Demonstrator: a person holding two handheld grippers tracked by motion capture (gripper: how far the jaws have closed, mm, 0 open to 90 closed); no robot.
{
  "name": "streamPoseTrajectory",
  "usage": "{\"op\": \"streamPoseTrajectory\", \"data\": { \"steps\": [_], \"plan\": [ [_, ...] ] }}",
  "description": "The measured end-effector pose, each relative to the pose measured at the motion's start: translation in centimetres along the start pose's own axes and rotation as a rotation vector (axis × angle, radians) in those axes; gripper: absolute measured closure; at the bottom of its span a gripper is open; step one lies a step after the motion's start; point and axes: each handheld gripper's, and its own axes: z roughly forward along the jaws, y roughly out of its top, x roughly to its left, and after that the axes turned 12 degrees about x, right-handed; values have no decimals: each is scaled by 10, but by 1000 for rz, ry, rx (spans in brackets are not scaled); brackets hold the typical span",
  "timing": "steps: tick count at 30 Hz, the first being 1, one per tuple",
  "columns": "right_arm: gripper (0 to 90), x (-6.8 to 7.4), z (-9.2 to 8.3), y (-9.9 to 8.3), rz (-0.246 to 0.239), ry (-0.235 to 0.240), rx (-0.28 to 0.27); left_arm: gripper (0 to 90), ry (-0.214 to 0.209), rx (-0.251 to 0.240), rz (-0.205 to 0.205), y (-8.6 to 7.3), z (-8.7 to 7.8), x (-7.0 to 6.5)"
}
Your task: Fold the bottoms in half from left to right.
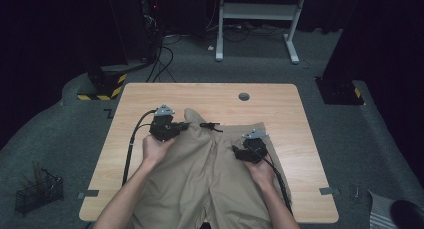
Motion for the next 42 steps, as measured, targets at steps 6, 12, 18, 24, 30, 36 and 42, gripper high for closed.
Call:
{"op": "streamPoseTrajectory", "data": {
  "steps": [6, 12, 18, 24, 30, 36, 42],
  "plan": [
    [342, 4, 2, 3, -1, 0, 1, 885, -17, -15, 2, 4, -1, -2],
    [343, 10, 5, 7, -4, 0, -1, 885, -45, -33, -2, 10, -4, -5],
    [344, 17, 9, 13, -16, 4, -2, 885, -70, -56, 1, 18, -4, -9],
    [344, 26, 13, 19, -11, 3, 0, 886, -91, -59, 3, 25, 0, -13],
    [348, 35, 17, 25, -24, 7, -3, 885, -106, -68, 11, 33, 5, -17],
    [349, 43, 22, 32, -22, 12, -1, 885, -121, -58, 21, 41, 14, -24],
    [348, 58, 29, 42, -47, 27, -2, 885, -119, -43, 24, 45, 22, -26]
  ]
}}
